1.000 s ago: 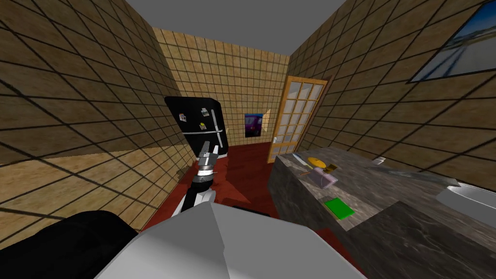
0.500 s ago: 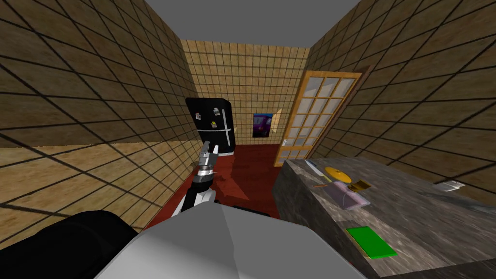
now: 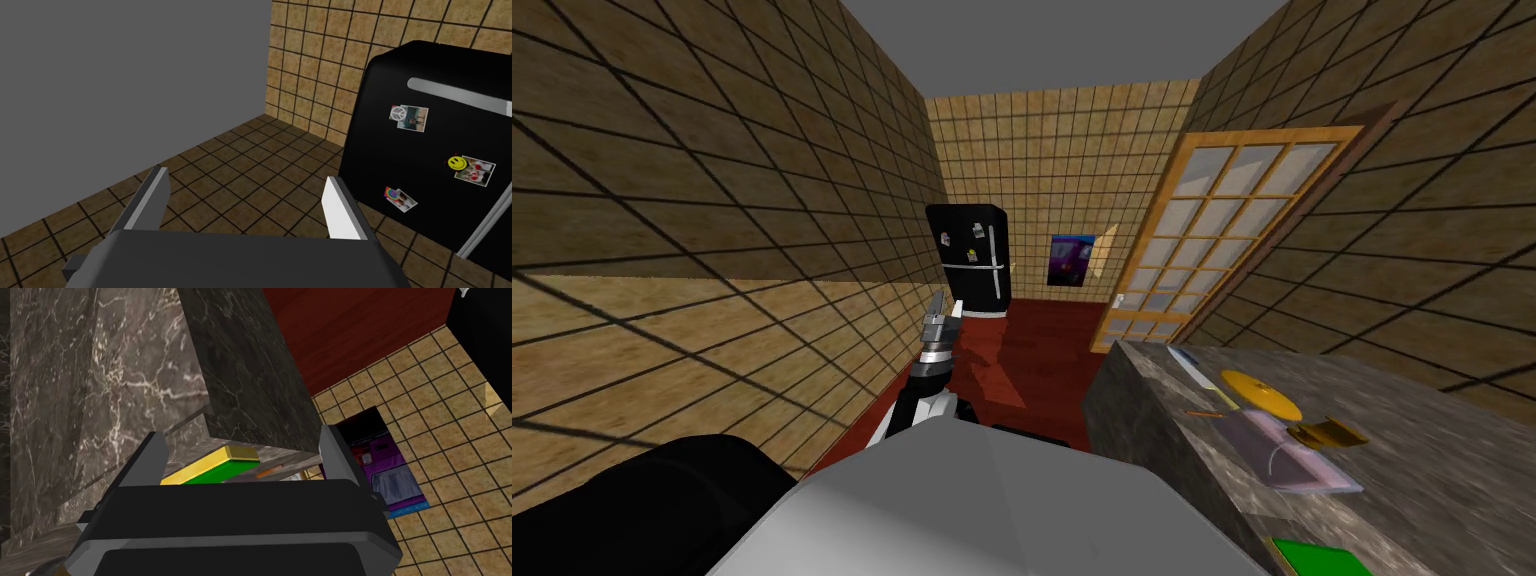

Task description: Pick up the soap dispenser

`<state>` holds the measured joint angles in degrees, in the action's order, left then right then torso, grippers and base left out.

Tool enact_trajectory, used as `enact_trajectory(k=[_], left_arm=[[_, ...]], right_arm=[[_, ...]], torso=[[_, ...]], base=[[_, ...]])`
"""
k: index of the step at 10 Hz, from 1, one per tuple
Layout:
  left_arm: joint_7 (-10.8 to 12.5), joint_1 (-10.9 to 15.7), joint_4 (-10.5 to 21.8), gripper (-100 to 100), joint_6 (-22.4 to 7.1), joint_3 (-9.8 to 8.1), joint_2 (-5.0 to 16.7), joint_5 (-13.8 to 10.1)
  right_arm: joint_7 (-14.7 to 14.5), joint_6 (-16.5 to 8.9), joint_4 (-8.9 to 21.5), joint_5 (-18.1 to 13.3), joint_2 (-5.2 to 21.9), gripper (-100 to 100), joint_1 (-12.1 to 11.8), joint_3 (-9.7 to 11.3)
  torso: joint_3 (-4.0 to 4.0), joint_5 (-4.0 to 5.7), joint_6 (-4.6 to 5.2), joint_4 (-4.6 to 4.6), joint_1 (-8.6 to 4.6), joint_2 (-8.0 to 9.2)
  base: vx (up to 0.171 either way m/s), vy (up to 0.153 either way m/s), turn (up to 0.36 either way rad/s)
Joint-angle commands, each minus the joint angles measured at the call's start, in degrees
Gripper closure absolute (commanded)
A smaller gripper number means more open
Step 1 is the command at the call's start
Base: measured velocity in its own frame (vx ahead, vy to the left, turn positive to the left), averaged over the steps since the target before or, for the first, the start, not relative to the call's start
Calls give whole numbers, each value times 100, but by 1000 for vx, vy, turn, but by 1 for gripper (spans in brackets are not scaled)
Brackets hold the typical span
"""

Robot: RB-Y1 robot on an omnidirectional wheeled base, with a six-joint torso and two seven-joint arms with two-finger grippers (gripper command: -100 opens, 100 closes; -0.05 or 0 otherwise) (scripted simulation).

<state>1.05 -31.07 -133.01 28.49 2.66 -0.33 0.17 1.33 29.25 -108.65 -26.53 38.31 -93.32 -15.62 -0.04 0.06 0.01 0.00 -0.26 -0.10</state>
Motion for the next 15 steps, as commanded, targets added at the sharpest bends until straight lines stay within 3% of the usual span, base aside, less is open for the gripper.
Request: enact_trajectory(k=[1,6,10,11,13,15], left_arm=[[0,0,0,0,0,0,0,0],[0,1,0,0,0,0,0,0],[0,0,0,0,0,-1,1,0],[0,-1,0,0,0,-1,1,0],[0,-1,0,0,0,-1,0,0],[0,-2,0,0,0,-1,1,0]], right_arm=[[-55,142,202,0,82,-100,-286,-92],[-116,312,502,19,295,-100,-1023,-248],[-193,565,884,87,551,-100,-1804,-482],[-193,565,884,87,551,-100,-1804,-482],[-225,687,1065,155,665,-100,-2152,-642],[-233,735,1110,195,711,-100,-2247,-722]], torso=[[0,0,0,0,0,0],[-3,1,-5,-1,-5,-5],[-9,5,-2,-3,-14,-15],[-11,3,-1,-4,-9,-19],[-16,1,0,-5,0,-28],[-25,3,2,-9,-3,-43]], base=[[5,-71,406],[6,-76,322],[16,-98,390],[18,-62,298],[59,-78,354],[91,-72,352]])
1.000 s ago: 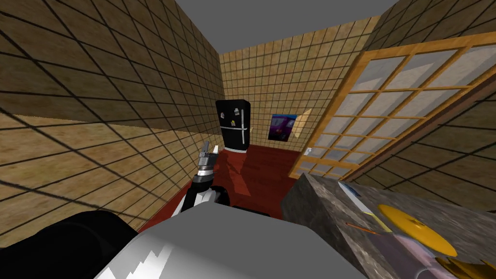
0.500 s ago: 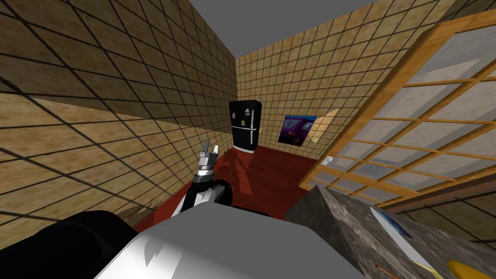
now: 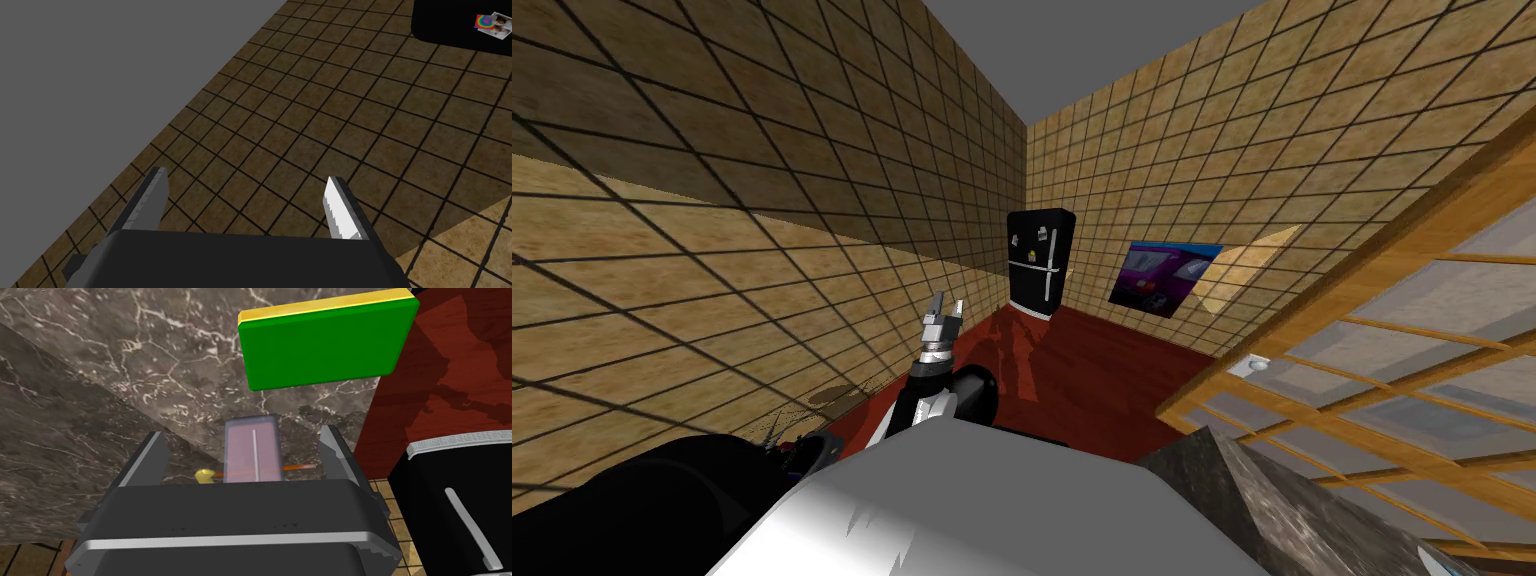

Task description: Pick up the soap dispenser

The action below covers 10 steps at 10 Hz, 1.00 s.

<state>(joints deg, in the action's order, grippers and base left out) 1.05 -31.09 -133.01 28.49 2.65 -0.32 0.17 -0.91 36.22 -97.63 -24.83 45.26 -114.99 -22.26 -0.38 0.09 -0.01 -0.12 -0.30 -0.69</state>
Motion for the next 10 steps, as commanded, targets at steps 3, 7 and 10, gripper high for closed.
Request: enact_trajectory(k=[3,7,10], left_arm=[[0,-2,0,0,0,-1,1,0],[0,0,0,0,0,0,-1,0],[0,0,0,0,0,0,-1,0]], right_arm=[[-9,60,14,74,68,-100,-80,-143],[564,140,315,-363,211,-100,306,-306],[1020,177,464,-584,278,-100,498,-382]], torso=[[-24,5,4,-10,-20,-39],[38,-16,14,16,63,66],[43,-16,17,19,60,72]], base=[[155,-98,241],[-71,50,117],[-89,49,95]])
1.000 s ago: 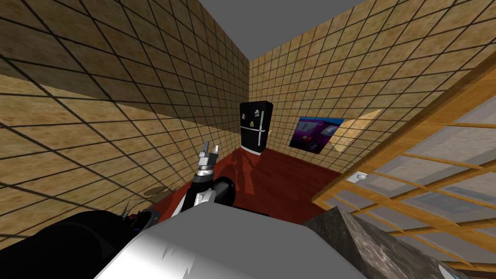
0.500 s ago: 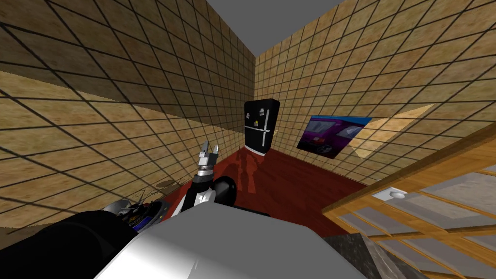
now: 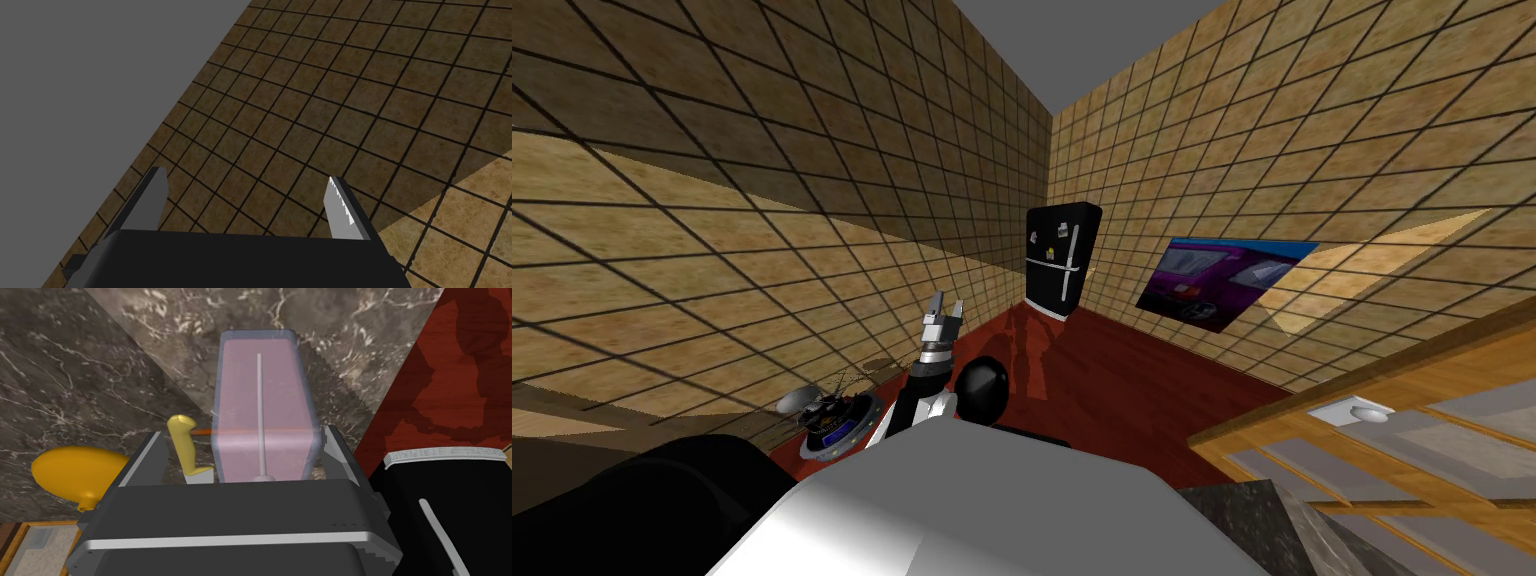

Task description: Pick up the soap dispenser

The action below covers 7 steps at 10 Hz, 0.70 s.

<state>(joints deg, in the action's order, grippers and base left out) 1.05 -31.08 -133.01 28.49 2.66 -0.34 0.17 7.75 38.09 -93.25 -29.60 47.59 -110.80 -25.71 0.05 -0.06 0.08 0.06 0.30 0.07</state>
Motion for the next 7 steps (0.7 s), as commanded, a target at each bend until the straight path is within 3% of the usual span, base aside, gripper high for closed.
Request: enact_trajectory(k=[1,2,3,5,6,7], left_arm=[[0,0,0,0,0,0,0,0],[0,-1,0,0,0,-1,0,0],[0,-2,0,0,0,-1,0,0],[0,-1,0,0,0,-1,0,0],[0,-2,0,0,0,-1,0,0],[0,-1,0,0,0,0,0,0]], right_arm=[[286,-11,26,-107,45,-100,79,-37],[339,-11,26,-107,45,-100,79,-37],[565,26,175,-327,113,-100,270,-113],[744,26,175,-327,113,-100,270,-113],[980,63,324,-548,180,-100,462,-190],[1112,63,324,-548,180,-100,462,-190]], torso=[[0,0,0,0,0,0],[1,-1,7,1,2,-1],[-6,0,7,-1,-4,-13],[0,0,6,1,-2,-2],[-5,1,7,0,-9,-12],[-2,2,0,0,-5,-5]], base=[[-86,58,85],[-33,34,-41],[-83,59,217],[-64,51,27],[-79,62,152],[-86,66,128]])
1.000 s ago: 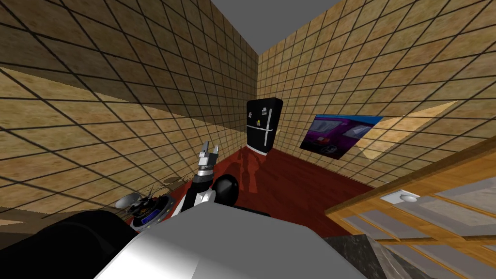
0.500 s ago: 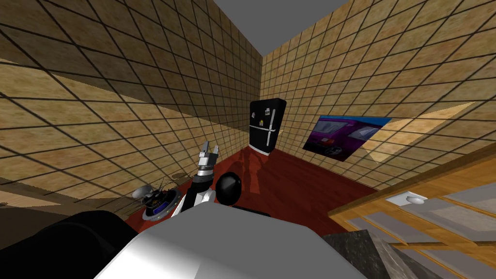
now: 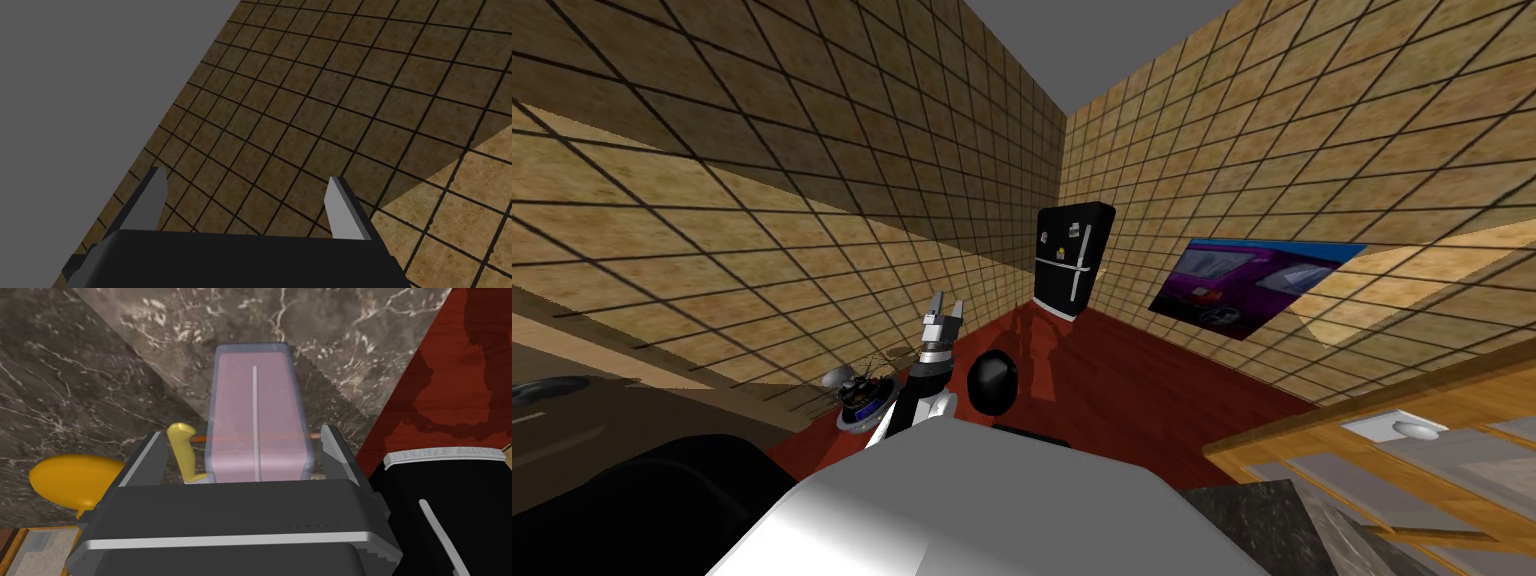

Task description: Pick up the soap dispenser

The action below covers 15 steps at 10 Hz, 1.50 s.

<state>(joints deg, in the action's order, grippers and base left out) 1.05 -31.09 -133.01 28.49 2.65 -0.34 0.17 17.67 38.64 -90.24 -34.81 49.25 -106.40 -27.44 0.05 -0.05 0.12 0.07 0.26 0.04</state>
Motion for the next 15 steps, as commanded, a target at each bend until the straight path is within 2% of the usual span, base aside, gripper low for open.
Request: enact_trajectory(k=[1,2,3,4,6,7,9,10,11,12,13,14,15], left_arm=[[0,0,0,0,0,0,0,0],[0,-1,0,0,0,0,0,0],[0,1,0,0,0,0,0,0],[0,0,0,0,0,0,0,0],[0,0,0,0,0,0,0,0],[0,-1,0,0,0,-1,0,0],[0,0,0,0,0,0,0,0],[0,-1,0,0,0,-1,1,0],[0,1,0,0,0,0,0,0],[0,0,0,0,0,0,0,0],[0,1,0,0,0,1,0,0],[0,-1,0,0,0,0,0,0],[0,-1,0,0,0,-1,1,0]], right_arm=[[158,8,23,-27,14,-100,22,-17],[397,45,172,-248,82,-100,214,-94],[546,45,172,-248,82,-100,214,-94],[709,81,321,-469,149,-100,405,-170],[968,81,321,-469,149,-100,405,-170],[1156,118,470,-689,217,-100,597,-247],[1373,118,470,-689,217,-100,597,-247],[1599,155,619,-910,284,-100,789,-323],[1740,155,619,-910,284,-100,789,-323],[1909,192,768,-1130,352,-100,980,-400],[2089,192,768,-1130,352,-100,980,-400],[2183,192,768,-1130,352,-100,980,-400],[2111,178,753,-1123,358,-100,973,-394]], torso=[[0,0,0,0,0,0],[-5,2,2,-2,-9,-9],[0,1,-4,0,-1,2],[3,0,1,1,-1,4],[1,-2,3,1,7,1],[-4,1,4,-1,-7,-7],[-3,-1,3,-1,-2,-4],[-4,2,4,-1,-14,-7],[2,2,-3,0,-5,4],[3,-1,3,2,0,5],[4,-2,-3,2,10,8],[4,-2,6,2,4,6],[-3,1,6,-1,-10,-8]], base=[[-40,29,4],[-96,69,160],[-95,64,121],[-87,97,201],[-59,60,27],[-60,80,181],[-59,42,42],[-100,68,169],[-93,76,117],[-105,111,236],[-85,82,70],[-29,31,-51],[-6,11,-13]])
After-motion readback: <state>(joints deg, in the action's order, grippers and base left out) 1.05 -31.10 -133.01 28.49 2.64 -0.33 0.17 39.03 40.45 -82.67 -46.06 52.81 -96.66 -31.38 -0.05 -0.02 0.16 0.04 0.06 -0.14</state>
